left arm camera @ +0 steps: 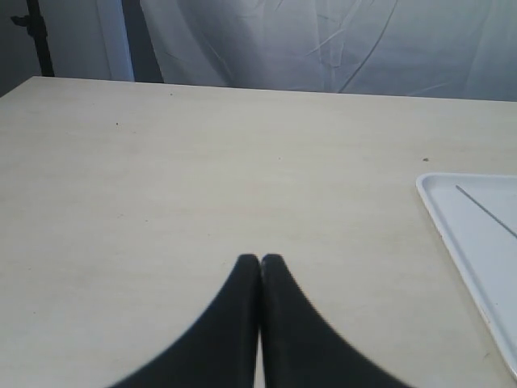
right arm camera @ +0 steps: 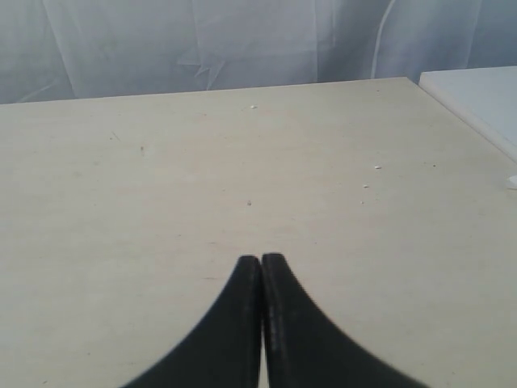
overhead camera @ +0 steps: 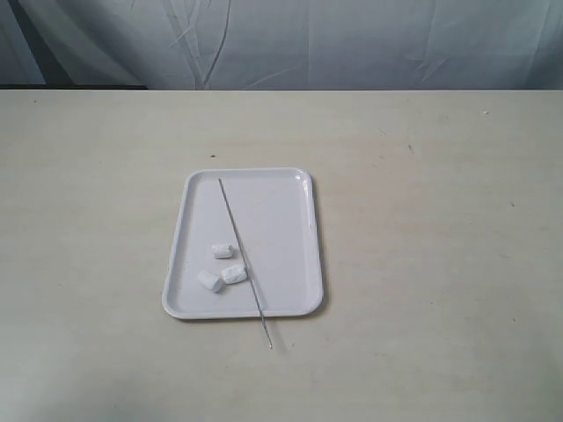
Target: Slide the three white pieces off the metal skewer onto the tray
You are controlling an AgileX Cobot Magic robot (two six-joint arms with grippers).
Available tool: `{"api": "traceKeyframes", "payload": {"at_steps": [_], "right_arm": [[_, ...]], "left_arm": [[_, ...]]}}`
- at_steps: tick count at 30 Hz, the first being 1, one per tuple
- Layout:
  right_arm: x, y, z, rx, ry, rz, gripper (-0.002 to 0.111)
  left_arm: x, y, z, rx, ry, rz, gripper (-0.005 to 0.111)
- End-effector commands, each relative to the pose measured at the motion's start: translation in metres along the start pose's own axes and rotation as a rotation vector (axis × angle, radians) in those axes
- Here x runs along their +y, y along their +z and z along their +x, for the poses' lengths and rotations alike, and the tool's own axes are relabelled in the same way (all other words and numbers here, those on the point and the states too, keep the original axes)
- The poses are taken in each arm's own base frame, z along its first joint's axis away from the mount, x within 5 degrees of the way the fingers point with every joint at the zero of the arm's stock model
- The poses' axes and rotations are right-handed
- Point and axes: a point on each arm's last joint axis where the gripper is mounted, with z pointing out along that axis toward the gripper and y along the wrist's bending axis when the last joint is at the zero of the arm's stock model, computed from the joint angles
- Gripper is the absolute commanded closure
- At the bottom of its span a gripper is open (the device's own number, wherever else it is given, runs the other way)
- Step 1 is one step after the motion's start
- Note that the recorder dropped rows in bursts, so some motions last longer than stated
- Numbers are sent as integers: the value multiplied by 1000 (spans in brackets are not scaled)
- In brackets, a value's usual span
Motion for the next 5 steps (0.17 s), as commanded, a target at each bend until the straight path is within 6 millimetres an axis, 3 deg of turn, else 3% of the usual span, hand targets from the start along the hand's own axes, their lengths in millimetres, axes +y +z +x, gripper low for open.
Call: {"api": "traceKeyframes", "payload": {"at_steps": [1,5], "right_arm": [[-1,0,-1,-21,-3,10,108],[-1,0,-1,-21,-3,10,108]], "left_arm": [[0,0,0,-9,1,1,107],[0,0,0,-9,1,1,107]]}}
